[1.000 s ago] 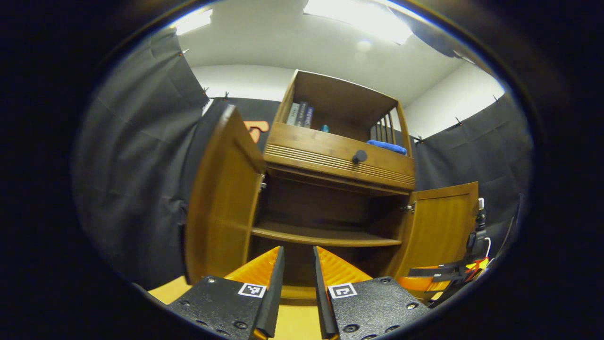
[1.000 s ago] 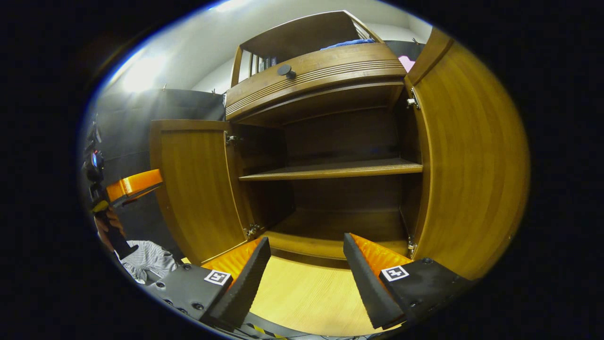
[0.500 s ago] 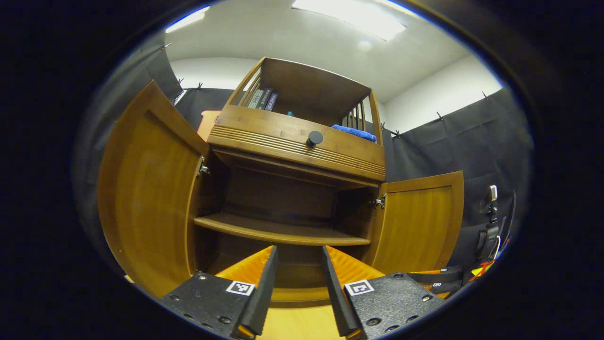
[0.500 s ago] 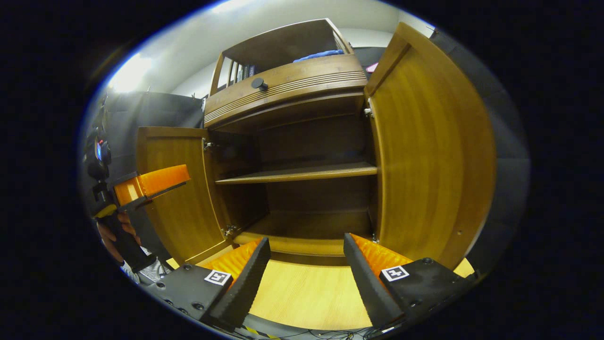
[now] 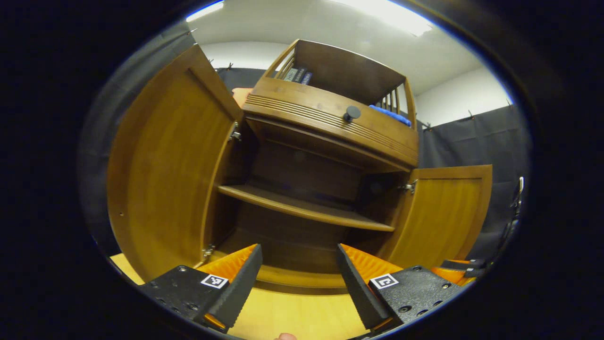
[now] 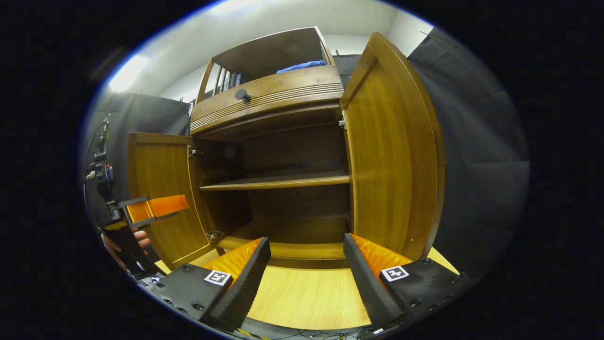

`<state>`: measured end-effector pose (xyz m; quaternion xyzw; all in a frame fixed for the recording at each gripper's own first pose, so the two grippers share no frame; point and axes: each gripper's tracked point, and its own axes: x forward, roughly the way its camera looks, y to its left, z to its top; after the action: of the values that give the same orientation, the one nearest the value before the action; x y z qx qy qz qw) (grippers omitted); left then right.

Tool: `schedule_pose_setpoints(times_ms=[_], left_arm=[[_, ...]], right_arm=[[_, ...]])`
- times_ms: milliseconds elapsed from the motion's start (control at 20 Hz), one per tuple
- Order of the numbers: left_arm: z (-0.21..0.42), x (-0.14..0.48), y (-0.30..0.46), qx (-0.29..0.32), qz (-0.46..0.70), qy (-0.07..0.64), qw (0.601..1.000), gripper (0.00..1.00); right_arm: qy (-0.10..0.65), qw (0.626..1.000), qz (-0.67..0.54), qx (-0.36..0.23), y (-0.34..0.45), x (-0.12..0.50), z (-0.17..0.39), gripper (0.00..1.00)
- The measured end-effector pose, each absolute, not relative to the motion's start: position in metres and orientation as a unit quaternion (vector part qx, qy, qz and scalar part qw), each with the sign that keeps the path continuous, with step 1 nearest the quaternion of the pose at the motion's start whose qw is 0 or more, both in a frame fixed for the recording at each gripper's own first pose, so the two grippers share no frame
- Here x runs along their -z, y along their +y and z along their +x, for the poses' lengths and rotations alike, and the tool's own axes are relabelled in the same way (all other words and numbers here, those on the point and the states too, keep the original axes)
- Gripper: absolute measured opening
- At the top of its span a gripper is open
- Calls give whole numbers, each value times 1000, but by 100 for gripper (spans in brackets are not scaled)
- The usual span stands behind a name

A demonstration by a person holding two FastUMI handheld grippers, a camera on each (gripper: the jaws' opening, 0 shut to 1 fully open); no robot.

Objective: Open the right door of the double-door shoe cabinet with the right hand, and open the left door with the left hand.

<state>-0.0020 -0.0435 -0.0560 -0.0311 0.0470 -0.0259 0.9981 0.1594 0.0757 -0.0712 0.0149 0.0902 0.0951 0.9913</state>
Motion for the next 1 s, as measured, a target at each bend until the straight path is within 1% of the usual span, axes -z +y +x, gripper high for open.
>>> schedule_pose_setpoints(times_ms=[100,150,200,250,350,400,450,500,550,600,700,750,800,1000], left_arm=[[-4,58,-31,3,-21,47,999,90],[-7,56,-27,-1,-23,47,999,91],[-10,56,-23,-5,-22,46,999,91],[-12,54,-18,-10,-18,42,999,91],[-15,55,-12,-16,-2,37,999,91],[-18,54,-9,-19,7,35,999,94],[-19,53,-8,-20,14,34,999,94],[-21,53,-10,-18,21,34,999,91],[-21,54,-12,-13,26,35,999,91],[-22,53,-14,-9,28,35,999,92],[-22,51,-17,-2,27,34,999,91],[-22,50,-18,0,27,34,999,92],[-23,50,-19,2,27,32,999,92],[-26,47,-22,8,33,27,999,91]], right_arm=[[92,990,10,-103,77,73,159,100],[93,990,8,-108,78,74,159,100],[94,989,7,-113,80,74,160,94],[96,988,8,-118,81,75,160,94],[99,987,9,-125,85,76,157,98],[100,987,10,-127,86,76,157,100],[100,987,9,-129,87,76,157,100],[101,986,8,-130,87,77,156,94],[102,986,8,-130,86,77,156,94],[103,986,8,-129,87,74,154,100],[102,987,13,-127,88,74,153,100],[102,987,15,-125,88,74,153,94],[101,987,17,-124,88,74,153,100],[100,988,16,-115,85,73,153,100]])
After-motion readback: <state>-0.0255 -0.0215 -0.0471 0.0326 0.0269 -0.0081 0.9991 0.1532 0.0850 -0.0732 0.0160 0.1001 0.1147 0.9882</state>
